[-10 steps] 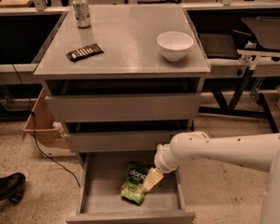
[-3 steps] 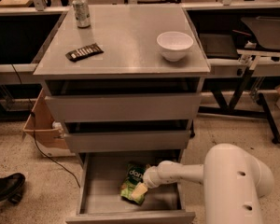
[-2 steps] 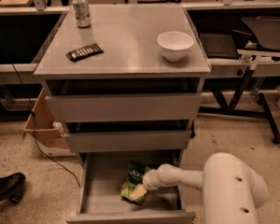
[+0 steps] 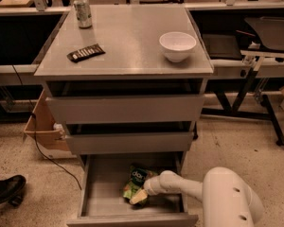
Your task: Pick green rice chip bag from bottom drawer and place on counter
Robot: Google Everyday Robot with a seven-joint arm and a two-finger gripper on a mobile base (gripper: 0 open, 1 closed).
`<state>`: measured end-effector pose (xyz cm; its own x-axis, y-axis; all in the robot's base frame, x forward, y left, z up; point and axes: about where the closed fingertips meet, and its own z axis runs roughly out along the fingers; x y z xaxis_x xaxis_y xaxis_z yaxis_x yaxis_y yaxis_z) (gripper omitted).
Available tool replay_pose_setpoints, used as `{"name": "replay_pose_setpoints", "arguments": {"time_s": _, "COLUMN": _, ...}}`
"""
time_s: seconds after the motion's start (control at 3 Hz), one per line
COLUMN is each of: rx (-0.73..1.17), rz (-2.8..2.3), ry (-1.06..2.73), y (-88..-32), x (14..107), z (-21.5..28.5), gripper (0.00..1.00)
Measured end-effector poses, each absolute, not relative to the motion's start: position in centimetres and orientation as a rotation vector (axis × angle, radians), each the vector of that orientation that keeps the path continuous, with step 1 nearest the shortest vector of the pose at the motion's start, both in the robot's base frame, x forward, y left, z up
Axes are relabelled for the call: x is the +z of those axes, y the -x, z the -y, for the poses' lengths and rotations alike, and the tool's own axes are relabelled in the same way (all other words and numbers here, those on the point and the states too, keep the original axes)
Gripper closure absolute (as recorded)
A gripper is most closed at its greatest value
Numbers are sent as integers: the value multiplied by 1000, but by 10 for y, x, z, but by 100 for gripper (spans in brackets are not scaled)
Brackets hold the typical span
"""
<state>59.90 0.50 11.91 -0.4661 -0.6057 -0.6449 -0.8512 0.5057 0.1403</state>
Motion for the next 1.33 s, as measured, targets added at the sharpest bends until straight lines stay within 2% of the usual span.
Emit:
{"name": "replay_pose_setpoints", "arguments": {"time_s": 0.33, "rx": 608, "rz": -2223, "ry": 1175, "y": -599, "x": 118, "z": -2, "gripper": 19}}
{"name": "replay_pose_setpoints", "arguments": {"time_s": 1.33, "rx": 493, "rz": -2156, "ry": 1105, "y": -599, "x": 150, "z": 15, "gripper": 89}}
